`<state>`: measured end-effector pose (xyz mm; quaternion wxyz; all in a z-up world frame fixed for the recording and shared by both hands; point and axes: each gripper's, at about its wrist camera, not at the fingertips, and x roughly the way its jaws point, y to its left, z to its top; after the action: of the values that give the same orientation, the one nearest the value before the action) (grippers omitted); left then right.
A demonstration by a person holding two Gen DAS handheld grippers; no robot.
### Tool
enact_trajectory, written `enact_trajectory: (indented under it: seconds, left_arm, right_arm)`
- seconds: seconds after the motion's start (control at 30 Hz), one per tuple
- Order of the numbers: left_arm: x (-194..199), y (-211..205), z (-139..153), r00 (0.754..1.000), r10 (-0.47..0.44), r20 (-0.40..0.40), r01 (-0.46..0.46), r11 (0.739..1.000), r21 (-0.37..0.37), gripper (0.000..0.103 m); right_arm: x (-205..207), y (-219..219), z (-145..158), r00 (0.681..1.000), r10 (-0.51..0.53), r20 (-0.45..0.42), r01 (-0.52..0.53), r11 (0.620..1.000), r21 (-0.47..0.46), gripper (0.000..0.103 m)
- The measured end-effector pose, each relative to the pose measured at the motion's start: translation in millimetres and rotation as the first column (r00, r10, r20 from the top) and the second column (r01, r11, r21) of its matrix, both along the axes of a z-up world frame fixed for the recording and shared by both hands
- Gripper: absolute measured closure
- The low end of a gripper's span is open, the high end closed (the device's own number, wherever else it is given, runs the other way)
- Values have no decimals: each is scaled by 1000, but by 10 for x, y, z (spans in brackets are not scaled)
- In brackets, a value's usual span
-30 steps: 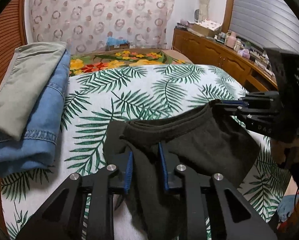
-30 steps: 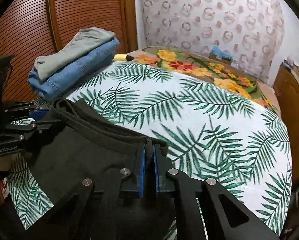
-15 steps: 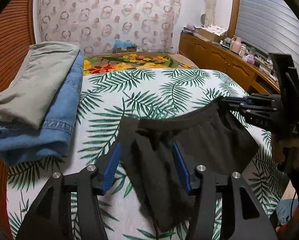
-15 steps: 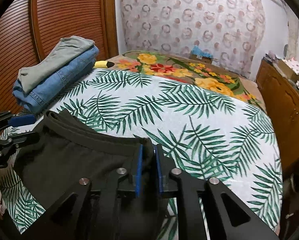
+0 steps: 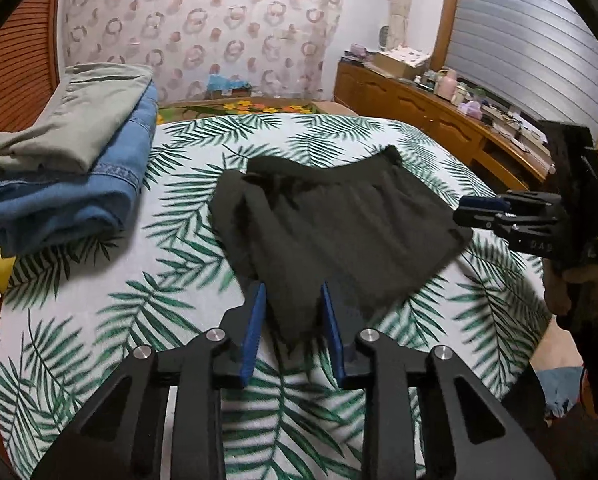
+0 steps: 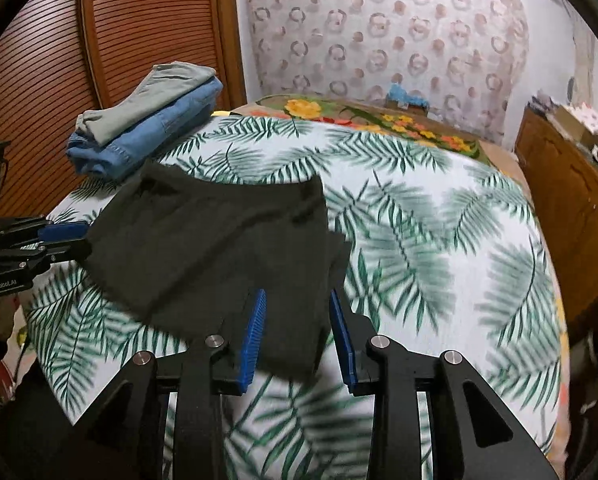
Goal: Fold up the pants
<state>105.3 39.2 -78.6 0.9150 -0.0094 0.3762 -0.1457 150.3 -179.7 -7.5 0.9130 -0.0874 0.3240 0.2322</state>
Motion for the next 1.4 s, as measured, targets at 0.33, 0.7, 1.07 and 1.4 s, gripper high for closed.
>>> enact_trajectory:
  seconds: [0.33,0.7,1.07,1.4]
  left_arm:
    - [68,-31,-173,999,11,-46,-11,1000,12,74]
    - [87,-25,-202,999,16,-50,-16,1000,9,71]
    - [11,35,-87,1000,-7,5,7,1000,-26,91]
    - [-261,63,133,998,-20,66,23,998,-52,92]
  right_arm:
    - [-94,-26,-71,999,-2,-37,2,1000,-1,69]
    - [-81,18,-134,999,-10,-41,11,1000,12,69]
    - [-105,99,-123,1000,18,-21,-18,1000,-17,94]
    - [-377,-41,99,999,36,25,-37,998,45,98]
